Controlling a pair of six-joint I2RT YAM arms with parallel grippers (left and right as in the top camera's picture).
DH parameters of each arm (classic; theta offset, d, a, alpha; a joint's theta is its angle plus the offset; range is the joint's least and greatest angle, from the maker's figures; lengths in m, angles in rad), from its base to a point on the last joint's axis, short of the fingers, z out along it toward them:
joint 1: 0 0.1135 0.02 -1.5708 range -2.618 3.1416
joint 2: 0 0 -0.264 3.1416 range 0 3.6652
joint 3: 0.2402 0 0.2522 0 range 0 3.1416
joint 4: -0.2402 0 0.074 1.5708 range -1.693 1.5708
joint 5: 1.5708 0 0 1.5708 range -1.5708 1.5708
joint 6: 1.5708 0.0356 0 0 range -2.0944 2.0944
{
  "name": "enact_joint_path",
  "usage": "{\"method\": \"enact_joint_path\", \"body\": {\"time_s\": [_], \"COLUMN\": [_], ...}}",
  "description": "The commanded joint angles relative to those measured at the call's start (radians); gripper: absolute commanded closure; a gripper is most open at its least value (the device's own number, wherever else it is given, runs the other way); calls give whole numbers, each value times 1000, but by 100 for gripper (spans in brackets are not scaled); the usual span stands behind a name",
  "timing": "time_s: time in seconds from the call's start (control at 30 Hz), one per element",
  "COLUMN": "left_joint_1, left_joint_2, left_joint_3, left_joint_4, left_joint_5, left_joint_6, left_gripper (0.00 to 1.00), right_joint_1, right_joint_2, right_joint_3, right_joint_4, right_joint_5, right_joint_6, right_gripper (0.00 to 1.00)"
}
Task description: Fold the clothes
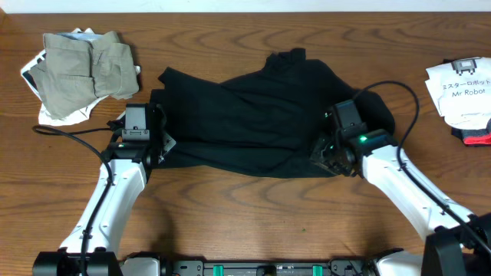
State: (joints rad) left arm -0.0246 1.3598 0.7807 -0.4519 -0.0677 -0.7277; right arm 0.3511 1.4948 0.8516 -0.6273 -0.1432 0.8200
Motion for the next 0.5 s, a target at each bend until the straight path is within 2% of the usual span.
{"method": "enact_joint_path", "body": {"time_s": [0.0, 0.4, 0.47], "left_joint_1": [0, 0, 0], "left_joint_2": [6, 6, 6], "left_joint_3": [17, 17, 17], "left_joint_4": [-8, -19, -19], "left_joint_5": [-30, -30, -30], "left_joint_6": [17, 17, 17], "left_gripper": [92, 92, 92], "right_joint_1": [23, 30, 30], "right_joint_2": [40, 76, 76], "right_joint_3": [-14, -14, -14], "right_joint_4": [40, 109, 119], "right_joint_5": [-68, -36, -29], "right_joint_6": [32, 32, 33], "right_gripper": [66, 68, 73]}}
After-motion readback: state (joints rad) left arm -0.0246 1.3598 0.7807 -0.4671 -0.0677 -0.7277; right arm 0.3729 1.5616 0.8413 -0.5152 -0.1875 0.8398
